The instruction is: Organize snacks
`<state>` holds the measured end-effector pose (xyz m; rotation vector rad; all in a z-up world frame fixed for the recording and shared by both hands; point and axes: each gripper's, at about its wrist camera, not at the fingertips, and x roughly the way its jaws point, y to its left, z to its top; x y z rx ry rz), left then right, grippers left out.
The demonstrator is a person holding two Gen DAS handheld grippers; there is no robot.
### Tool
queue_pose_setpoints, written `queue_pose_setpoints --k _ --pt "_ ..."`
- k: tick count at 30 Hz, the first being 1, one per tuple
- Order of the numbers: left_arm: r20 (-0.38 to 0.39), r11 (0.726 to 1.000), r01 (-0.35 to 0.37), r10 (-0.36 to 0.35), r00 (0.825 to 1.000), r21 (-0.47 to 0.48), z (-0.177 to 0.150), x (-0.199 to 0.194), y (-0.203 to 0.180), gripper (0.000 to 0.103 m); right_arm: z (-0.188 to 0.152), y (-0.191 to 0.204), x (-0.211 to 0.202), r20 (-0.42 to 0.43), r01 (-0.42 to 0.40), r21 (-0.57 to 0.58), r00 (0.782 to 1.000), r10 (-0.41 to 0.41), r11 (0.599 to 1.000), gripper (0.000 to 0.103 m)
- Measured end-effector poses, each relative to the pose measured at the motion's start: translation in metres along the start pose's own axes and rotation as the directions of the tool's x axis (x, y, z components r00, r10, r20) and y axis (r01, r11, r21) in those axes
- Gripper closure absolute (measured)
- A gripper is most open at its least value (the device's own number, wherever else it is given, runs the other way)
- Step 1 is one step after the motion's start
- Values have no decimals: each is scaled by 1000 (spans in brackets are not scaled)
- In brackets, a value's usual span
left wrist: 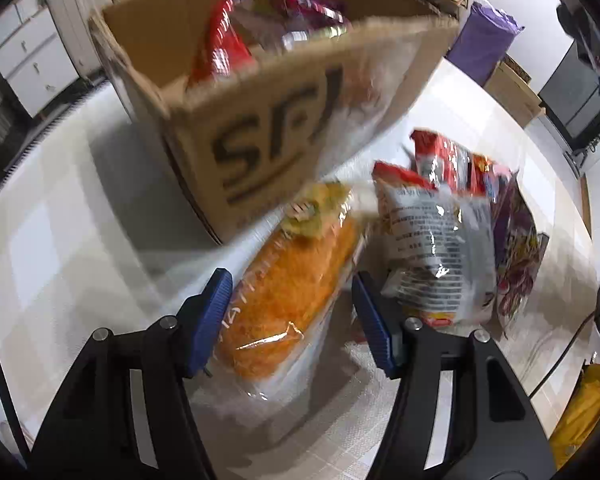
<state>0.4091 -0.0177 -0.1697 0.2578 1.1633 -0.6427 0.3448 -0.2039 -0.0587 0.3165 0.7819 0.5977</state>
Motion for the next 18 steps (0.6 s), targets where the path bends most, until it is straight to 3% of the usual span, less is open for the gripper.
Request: queue_pose_setpoints --k 2,4,7,13,18 --pt "6 1000 -12 12 1000 17 -2 -3 -2 47 -1 -1 -2 2 3 2 1000 -3 1000 58" --pt "17 1000 20 -20 1000 5 -3 -9 -1 64 -1 -1 -3 7 6 8 1000 -6 1000 58" --pt "21 1000 16 -16 1000 -9 -7 -16 -1 70 -3 -2 -5 10 5 11 1000 -5 1000 58" --pt "26 998 -1 3 1000 -65 -17 -29 -2 73 -6 4 -12 16 3 12 1000 -4 1000 58" --pt "90 995 -8 17 996 -98 -38 -64 -6 73 -4 9 -20 30 -2 6 1000 2 1000 58"
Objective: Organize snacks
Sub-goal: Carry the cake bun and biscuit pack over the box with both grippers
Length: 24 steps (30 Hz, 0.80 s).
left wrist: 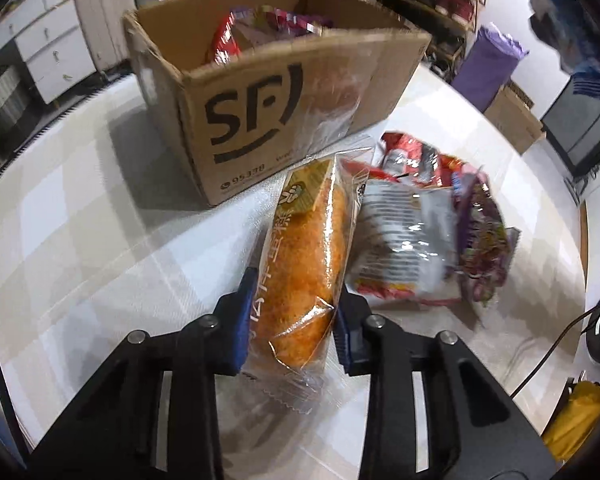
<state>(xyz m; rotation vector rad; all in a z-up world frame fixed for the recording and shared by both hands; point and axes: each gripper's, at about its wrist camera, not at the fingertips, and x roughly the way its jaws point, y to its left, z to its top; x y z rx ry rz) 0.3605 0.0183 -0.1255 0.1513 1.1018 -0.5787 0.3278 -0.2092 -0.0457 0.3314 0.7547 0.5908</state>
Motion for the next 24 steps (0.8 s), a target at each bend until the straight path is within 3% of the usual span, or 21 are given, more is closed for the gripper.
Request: queue_pose_setpoints --k 4,13,17,24 --pt "87 995 11 -3 996 -97 -6 -39 5 73 1 5 -7 18 0 -1 1000 0 1000 58" --pt "281 989 59 -18 960 -137 5 -138 -29 73 28 33 -22 43 2 -46 999 0 999 58" --pt "328 985 49 8 945 -164 33 -177 -36 73 56 40 -17 55 11 -46 998 -8 999 58" --pt "299 966 76 1 954 -246 106 -214 -1 73 100 40 27 14 60 -66 998 -59 996 58"
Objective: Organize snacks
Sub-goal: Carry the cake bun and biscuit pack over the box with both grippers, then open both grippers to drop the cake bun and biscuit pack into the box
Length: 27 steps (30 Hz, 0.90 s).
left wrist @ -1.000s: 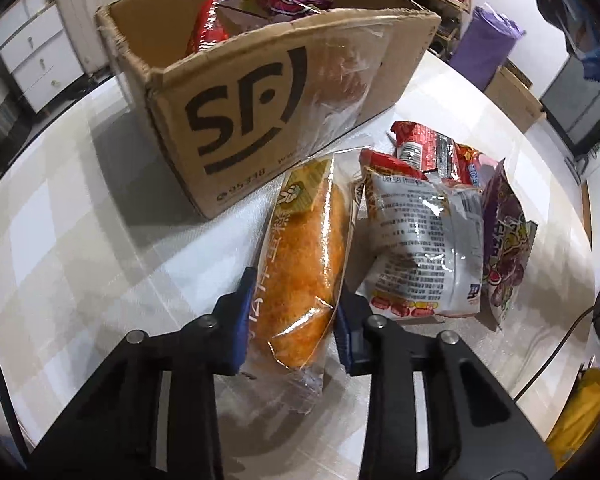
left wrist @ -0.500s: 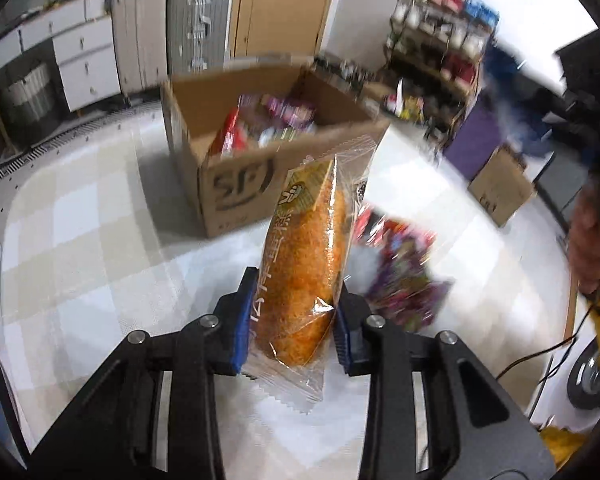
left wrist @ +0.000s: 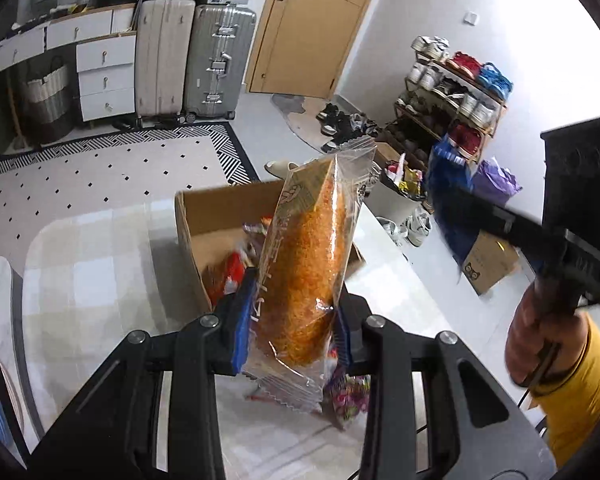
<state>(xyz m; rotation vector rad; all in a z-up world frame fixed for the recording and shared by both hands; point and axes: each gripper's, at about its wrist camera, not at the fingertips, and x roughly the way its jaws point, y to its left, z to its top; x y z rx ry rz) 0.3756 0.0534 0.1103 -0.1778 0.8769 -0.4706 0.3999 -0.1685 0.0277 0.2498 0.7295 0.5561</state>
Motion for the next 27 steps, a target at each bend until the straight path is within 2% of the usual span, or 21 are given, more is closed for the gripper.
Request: queue_pose_setpoints --k 3,6,10,15,18,22,24,27 --pt "-32 999 -37 37 999 -1 32 18 5 73 13 -14 35 -52 43 24 998 -42 999 58" --pt "-79 997 -79 77 994 -26 55 60 15 73 18 -26 68 -111 94 7 989 -93 996 58" --pt "-163 995 -76 66 984 -59 70 105 29 73 17 -46 105 -181 137 -10 974 -137 991 58" --pt "-214 996 -76 65 975 -44 63 152 33 73 16 -68 131 -220 145 10 966 -139 989 58" --pt "-239 996 -68 52 970 -60 59 165 33 73 16 -76 143 -239 153 10 960 -146 988 58" --pt "-249 995 -87 75 966 -40 51 190 36 73 10 -82 148 -244 162 4 957 -156 987 58" --pt "-262 997 -66 52 964 -45 50 199 36 73 9 -84 151 -251 163 6 955 -156 987 58" --pt "-266 996 -70 55 962 -47 47 218 37 73 8 -84 150 -255 173 -1 952 -167 985 57"
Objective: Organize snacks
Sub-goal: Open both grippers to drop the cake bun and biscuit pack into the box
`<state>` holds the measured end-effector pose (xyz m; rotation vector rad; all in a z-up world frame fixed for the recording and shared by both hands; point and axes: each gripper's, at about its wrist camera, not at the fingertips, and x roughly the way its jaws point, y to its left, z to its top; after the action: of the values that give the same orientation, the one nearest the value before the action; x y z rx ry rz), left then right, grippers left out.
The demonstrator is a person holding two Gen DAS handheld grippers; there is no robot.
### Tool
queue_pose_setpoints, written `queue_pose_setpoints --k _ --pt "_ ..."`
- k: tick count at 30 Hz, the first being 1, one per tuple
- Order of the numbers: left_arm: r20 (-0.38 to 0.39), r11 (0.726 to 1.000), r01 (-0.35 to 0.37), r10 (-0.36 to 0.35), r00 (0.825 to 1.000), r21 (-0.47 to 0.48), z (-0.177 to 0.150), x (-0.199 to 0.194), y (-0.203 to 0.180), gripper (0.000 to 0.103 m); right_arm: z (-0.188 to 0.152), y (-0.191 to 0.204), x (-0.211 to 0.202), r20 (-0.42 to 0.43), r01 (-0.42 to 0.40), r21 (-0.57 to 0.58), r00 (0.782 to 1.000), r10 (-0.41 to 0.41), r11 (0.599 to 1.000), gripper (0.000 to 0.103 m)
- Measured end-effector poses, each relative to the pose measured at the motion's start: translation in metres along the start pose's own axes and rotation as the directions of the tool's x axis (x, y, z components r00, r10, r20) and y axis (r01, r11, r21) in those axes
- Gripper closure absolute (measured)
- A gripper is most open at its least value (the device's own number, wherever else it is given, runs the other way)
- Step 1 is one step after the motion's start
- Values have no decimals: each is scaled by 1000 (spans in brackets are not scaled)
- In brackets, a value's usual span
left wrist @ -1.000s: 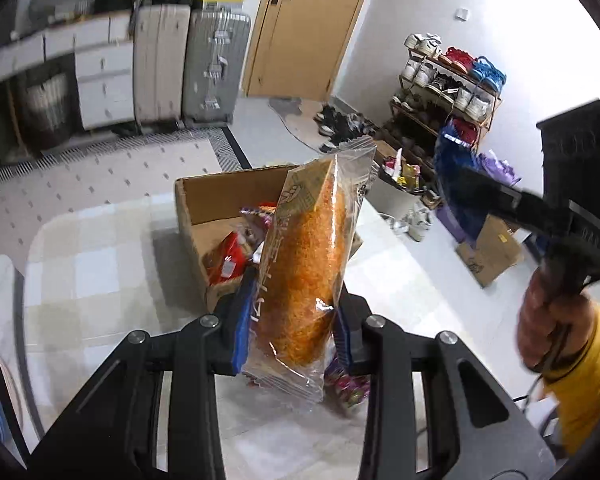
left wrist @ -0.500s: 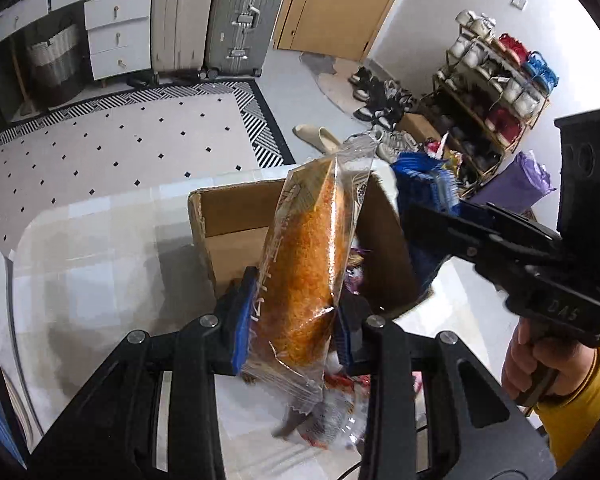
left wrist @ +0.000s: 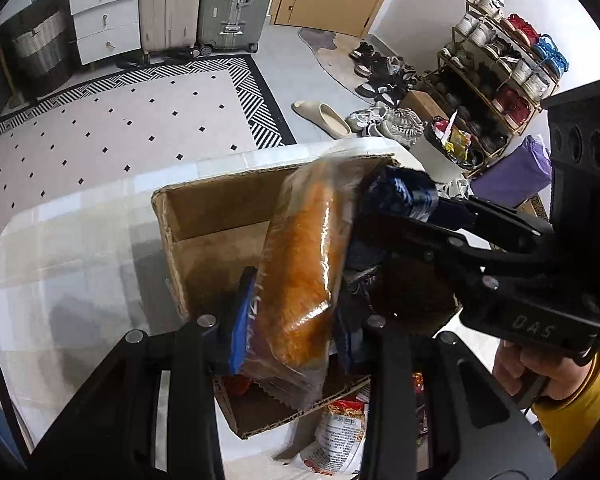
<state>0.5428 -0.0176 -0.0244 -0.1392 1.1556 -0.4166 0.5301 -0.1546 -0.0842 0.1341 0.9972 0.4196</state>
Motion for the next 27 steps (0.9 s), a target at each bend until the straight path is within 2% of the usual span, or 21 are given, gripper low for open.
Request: queue_pose_setpoints --k 6,12,20,22,25,27 --pt "20 1000 -15 15 1000 -1 4 4 1 72 -4 1 -10 -8 15 -3 1000 -15 1000 52" --pt "44 1000 -23 23 999 -10 -3 -28 -7 72 -2 11 -39 26 25 -15 999 -25 1000 52" --pt "91 999 -43 43 995 -3 -31 -78 -24 70 -9 34 -95 94 25 -34 995 -21 999 52" --pt "149 998 -70 68 986 7 -45 -101 -34 70 -17 41 -113 116 12 -38 993 -7 999 52" --pt "220 997 -74 66 973 27 -70 -129 -49 68 -33 53 -140 151 12 -62 989 -3 998 52" --pt "280 994 -102 84 956 50 -90 -150 -66 67 -43 60 -157 172 1 -74 985 12 997 52"
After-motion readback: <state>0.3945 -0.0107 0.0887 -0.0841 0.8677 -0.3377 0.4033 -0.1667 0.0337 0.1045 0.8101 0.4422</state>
